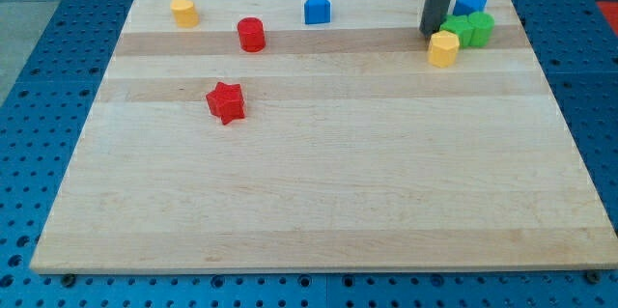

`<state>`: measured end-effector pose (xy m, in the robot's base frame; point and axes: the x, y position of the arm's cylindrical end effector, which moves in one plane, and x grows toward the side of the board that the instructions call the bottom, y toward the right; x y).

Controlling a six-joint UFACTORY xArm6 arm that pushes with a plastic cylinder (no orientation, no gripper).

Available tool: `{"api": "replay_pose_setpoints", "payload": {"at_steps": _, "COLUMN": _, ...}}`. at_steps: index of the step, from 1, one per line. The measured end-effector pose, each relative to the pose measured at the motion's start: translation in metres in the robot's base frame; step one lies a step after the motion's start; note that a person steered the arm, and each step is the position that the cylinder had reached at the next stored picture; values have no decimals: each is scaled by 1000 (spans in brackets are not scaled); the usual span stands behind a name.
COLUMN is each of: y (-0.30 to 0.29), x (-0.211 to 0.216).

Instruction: Move your arm to the right side of the green circle

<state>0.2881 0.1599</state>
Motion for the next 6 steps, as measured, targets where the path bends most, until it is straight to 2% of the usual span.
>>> {"api": "replay_pose_setpoints", "payload": {"at_steps": 2, "y": -35, "x": 38}}
{"api": "replay_pose_setpoints", "payload": {"at_steps": 3, "y": -46, "x": 82}}
{"api": "replay_pose_setpoints", "payload": {"at_steps": 4, "y": -13, "x": 110}}
{"api": "replay_pose_setpoints", "payload": {"at_steps": 5, "y": 39, "x": 107}}
{"api": "replay_pose_setpoints", "payload": {"at_steps": 6, "y": 86, "x": 88}}
